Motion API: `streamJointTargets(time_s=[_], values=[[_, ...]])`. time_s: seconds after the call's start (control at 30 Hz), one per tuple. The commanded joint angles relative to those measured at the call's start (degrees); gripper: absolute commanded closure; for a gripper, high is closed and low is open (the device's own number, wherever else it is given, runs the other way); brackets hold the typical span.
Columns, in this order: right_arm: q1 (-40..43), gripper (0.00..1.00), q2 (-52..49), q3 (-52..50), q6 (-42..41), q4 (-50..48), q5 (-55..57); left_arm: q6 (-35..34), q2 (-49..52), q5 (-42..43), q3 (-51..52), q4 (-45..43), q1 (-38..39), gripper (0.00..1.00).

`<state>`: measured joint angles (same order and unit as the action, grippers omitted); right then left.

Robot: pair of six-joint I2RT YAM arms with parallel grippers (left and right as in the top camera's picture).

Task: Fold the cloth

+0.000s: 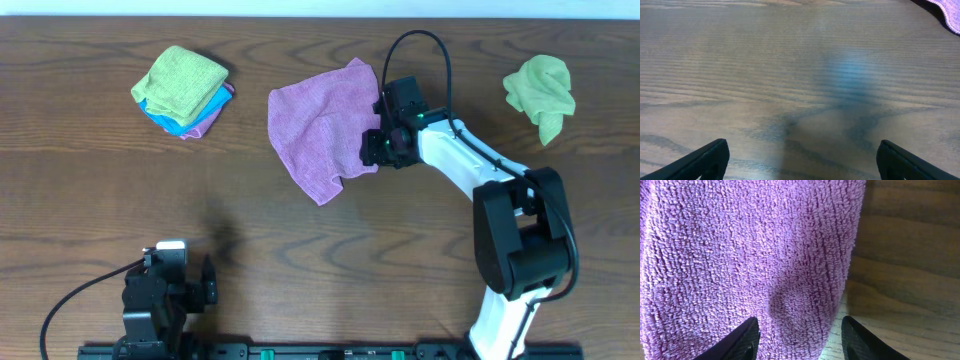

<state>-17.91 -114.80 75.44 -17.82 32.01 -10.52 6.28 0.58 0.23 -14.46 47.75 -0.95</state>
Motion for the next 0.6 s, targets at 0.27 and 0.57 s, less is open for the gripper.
streamJointTargets(time_s=[0.27, 0.57], values=[[0.0, 0.54, -1.3, 0.2, -1.1, -1.2, -1.2, 1.4, -0.3, -0.4, 0.6, 2.2, 0.2, 0.05], [0.2, 0.99, -1.0, 0.2, -0.5, -1.9, 0.2, 1.4, -0.3, -0.4, 0.6, 2.1, 0.2, 0.05]])
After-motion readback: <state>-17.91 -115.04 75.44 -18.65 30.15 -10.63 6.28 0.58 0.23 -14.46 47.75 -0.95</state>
